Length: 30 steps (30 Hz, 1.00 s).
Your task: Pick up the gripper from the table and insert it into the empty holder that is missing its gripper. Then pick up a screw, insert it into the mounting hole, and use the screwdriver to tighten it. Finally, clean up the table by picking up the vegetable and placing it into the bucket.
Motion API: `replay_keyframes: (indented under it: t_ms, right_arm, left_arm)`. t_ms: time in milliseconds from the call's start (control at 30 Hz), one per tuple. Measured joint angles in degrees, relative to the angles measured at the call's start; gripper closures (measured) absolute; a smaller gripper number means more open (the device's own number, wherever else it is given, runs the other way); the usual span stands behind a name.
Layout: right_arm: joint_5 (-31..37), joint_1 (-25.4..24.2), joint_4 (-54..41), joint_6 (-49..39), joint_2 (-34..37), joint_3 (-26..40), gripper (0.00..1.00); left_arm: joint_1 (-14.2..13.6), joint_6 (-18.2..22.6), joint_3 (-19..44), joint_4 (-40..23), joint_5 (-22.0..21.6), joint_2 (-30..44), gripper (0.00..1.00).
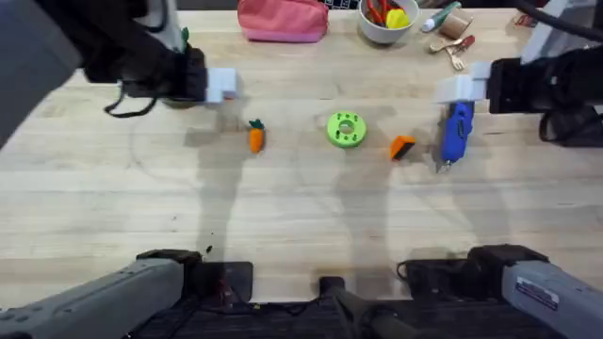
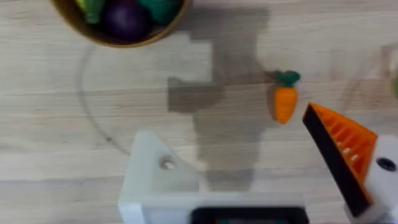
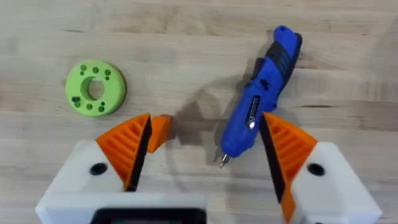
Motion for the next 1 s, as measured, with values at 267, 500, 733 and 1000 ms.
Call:
replay_keyframes:
  t_ms: [267,500,733,1000]
  right_arm:
    - [0.00,0.00,-0.04,0.00,0.00,0.04,0.010]
    - [0.00,0.00,-0.02,0.00,0.00,0.09,0.010]
    - [0.00,0.00,-0.02,0.00,0.00,0.09,0.010]
    - [0.00,0.00,-0.04,0.00,0.00,0.09,0.010]
  left_arm:
    - [-11.02,-8.67,0.72,0.13,-0.22,7.75,0.015]
    - [-12.58,-14.81,0.72,1.20,-0.17,16.85,0.016]
    - [-12.58,-14.69,0.72,2.02,1.73,24.36,0.014]
    - [-12.81,-14.52,0.76,2.29,3.01,27.63,0.023]
